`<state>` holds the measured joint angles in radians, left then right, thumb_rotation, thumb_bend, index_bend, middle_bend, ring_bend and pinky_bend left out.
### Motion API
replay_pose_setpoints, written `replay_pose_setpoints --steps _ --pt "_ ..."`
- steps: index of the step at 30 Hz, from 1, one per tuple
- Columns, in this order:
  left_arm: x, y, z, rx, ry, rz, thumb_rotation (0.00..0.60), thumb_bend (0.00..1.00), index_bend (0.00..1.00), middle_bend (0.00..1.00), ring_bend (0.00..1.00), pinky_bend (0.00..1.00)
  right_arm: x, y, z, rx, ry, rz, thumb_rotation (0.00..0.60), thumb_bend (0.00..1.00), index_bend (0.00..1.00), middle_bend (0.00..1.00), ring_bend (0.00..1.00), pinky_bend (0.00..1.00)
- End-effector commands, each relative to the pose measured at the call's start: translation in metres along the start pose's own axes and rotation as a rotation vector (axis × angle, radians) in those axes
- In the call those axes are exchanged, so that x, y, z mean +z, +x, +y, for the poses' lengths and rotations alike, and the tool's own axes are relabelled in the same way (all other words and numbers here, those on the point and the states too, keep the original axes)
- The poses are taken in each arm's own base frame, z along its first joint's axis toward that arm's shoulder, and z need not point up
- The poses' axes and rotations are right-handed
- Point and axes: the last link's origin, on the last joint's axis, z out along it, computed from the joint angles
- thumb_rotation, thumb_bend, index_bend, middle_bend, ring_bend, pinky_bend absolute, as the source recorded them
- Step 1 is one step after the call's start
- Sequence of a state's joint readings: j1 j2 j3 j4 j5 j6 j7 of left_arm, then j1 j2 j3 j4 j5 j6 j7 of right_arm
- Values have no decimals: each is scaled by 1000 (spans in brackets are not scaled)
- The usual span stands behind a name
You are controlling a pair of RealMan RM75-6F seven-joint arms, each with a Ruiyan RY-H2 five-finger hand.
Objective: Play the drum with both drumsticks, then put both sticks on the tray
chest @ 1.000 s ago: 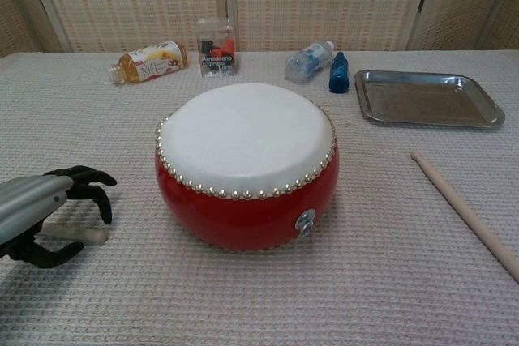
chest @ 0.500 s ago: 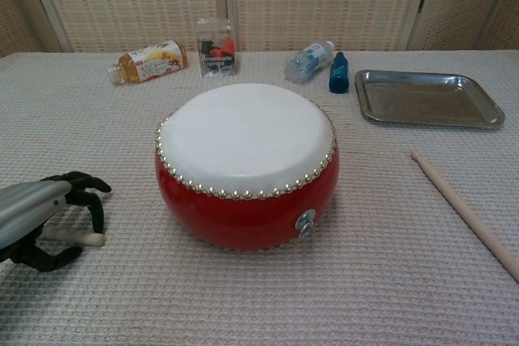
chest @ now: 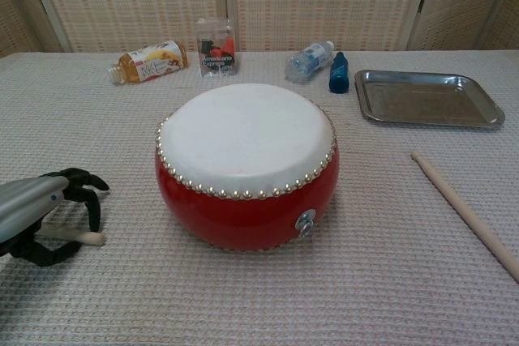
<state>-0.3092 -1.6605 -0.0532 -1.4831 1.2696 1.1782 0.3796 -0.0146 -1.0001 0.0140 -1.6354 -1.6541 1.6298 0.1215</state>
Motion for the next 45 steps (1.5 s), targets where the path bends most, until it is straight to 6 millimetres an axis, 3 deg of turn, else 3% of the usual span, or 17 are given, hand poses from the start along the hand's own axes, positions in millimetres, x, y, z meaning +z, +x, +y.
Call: replay_pose_setpoints --steps 1,9,16,22,34,38,45 --pt "1 -2 0 -41 -2 -10 600 349 587 185 57 88 0 0 0 1 0 -1 502 142 2 74 0 24" --pt "-6 9 -1 -256 -26 13 600 349 621 225 78 113 2 0 -1 13 5 -6 502 142 2 74 0 24" --pt "-21 42 -11 -596 -64 46 600 349 618 229 78 116 1 0 1 13 -1 -4 502 142 2 74 0 24" --pt "-26 56 -27 -890 -60 -21 600 348 599 230 78 118 1 -1 1 16 2 -5 502 142 2 75 0 24" --pt "-19 60 -65 -1341 81 -133 600 350 566 237 96 130 0 -1 0 13 6 -3 502 142 2 74 0 24" --pt "-17 63 -72 -1608 123 -179 600 350 565 236 97 144 0 -1 0 14 5 -1 502 142 2 75 0 24" --pt "-16 63 -88 -1736 116 -228 600 350 551 235 97 152 1 -1 0 12 6 -2 502 142 2 74 0 24"
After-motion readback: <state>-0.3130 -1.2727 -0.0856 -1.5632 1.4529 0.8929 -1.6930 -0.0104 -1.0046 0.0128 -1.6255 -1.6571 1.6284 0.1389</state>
